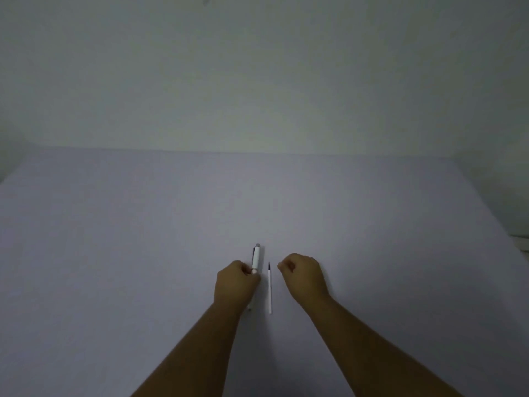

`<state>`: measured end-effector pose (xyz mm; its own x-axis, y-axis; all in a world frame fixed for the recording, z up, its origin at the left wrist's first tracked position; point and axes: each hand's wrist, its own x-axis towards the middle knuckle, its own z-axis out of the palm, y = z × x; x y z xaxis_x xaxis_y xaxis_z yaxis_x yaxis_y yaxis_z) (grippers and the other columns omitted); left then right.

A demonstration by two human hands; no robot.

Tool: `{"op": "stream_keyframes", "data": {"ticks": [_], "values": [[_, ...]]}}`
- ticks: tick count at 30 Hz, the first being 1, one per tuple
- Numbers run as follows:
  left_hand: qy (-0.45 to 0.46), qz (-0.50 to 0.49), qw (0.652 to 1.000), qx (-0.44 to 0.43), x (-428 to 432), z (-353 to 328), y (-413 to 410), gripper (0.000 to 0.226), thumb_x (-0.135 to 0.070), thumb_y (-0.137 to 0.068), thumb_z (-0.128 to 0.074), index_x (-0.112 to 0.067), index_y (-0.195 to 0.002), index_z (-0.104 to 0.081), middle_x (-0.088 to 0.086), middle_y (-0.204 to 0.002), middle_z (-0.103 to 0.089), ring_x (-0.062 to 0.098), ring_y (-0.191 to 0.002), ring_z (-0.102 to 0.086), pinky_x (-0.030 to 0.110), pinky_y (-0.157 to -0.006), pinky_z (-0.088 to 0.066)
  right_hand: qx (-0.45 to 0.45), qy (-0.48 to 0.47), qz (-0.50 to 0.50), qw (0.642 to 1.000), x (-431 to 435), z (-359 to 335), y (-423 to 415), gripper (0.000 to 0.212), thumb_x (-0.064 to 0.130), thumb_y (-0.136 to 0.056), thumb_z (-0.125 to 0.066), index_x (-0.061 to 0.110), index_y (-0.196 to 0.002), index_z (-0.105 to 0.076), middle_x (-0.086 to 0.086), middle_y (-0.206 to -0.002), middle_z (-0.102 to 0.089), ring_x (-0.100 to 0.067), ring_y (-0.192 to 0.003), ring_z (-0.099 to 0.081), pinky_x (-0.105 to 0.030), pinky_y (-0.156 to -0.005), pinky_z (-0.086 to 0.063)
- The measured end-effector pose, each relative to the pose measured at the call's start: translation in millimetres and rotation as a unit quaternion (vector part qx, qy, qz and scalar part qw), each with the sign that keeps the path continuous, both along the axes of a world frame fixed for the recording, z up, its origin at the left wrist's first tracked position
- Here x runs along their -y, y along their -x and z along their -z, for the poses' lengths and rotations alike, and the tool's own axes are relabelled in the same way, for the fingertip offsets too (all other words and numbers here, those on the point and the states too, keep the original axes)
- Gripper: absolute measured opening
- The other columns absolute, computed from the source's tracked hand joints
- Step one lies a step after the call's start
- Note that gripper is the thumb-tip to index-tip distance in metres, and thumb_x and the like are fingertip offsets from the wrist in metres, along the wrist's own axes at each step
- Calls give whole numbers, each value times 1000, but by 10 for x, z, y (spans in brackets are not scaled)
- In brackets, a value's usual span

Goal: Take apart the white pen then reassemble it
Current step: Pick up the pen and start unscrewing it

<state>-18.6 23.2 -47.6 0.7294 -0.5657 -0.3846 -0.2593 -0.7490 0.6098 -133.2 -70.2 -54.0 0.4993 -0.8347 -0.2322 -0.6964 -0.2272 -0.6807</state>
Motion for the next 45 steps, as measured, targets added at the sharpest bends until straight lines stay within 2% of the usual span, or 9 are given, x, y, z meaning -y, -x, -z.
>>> {"op": "stream_keyframes", "data": {"ticks": [3,8,13,19,34,37,39,42,45], "values": [[60,23,998,-12,-6,-126,14,11,-28,-80,-67,-21,-86,-60,-9,-73,-59,2,-57,-51,8,-35,-40,53,-120,50,990,-38,-138,-155,28,39,-85,-61,12,-87,-68,-6,-90,-69,-21,-84,-60,-33,-77,-47],[66,109,991,-31,43,-265,55,22,-33,-87,-60,-14,-94,-68,-4,-79,-63,8,-66,-56,9,-49,-36,100,-185,80,974,2,-304,-291,26,35,-84,-62,14,-69,-63,-1,-66,-60,-20,-72,-56,-35,-71,-46],[39,145,984,-94,-6,-315,-41,15,-29,-86,-62,-15,-81,-67,-1,-74,-65,11,-67,-58,18,-56,-41,164,-243,189,937,114,-302,-225,28,28,-87,-57,15,-63,-63,-5,-64,-59,-16,-57,-51,-36,-67,-47],[63,85,989,-101,-115,-269,-55,17,-30,-86,-62,-16,-78,-68,-4,-67,-63,12,-65,-59,23,-64,-46,-39,-114,31,992,98,-61,30,22,26,-81,-67,6,-92,-66,-14,-93,-71,-26,-85,-65,-30,-72,-46],[93,71,988,-99,-109,-312,1,9,-31,-84,-65,-24,-77,-64,0,-79,-68,15,-76,-61,17,-60,-44,-100,1,-33,994,-24,156,82,25,27,-85,-61,5,-97,-62,-15,-104,-66,-31,-97,-60,-38,-81,-47],[85,74,990,-80,-123,-315,-3,9,-32,-84,-64,-24,-79,-63,-1,-80,-69,10,-71,-59,15,-54,-42,-59,20,-9,998,-44,63,87,26,32,-89,-55,7,-93,-63,-13,-97,-64,-30,-94,-60,-36,-79,-46],[82,79,992,-56,-131,-333,2,10,-33,-84,-63,-26,-78,-62,-8,-74,-63,5,-65,-55,13,-50,-38,29,15,24,999,-56,-49,70,30,37,-91,-50,18,-70,-58,-4,-75,-59,-24,-78,-57,-30,-65,-43],[84,105,991,-6,-130,-372,46,10,-33,-85,-61,-25,-79,-59,-12,-68,-56,7,-65,-53,12,-53,-36,145,-109,62,982,-129,-277,-21,34,47,-84,-59,25,-59,-54,8,-60,-54,-13,-61,-52,-23,-57,-39],[94,130,987,25,-134,-417,106,20,-33,-89,-57,-14,-91,-64,-5,-74,-60,13,-69,-55,12,-56,-37,166,-177,49,969,-195,-388,-77,30,41,-80,-66,18,-62,-62,6,-59,-56,-12,-60,-51,-27,-60,-42]]}}
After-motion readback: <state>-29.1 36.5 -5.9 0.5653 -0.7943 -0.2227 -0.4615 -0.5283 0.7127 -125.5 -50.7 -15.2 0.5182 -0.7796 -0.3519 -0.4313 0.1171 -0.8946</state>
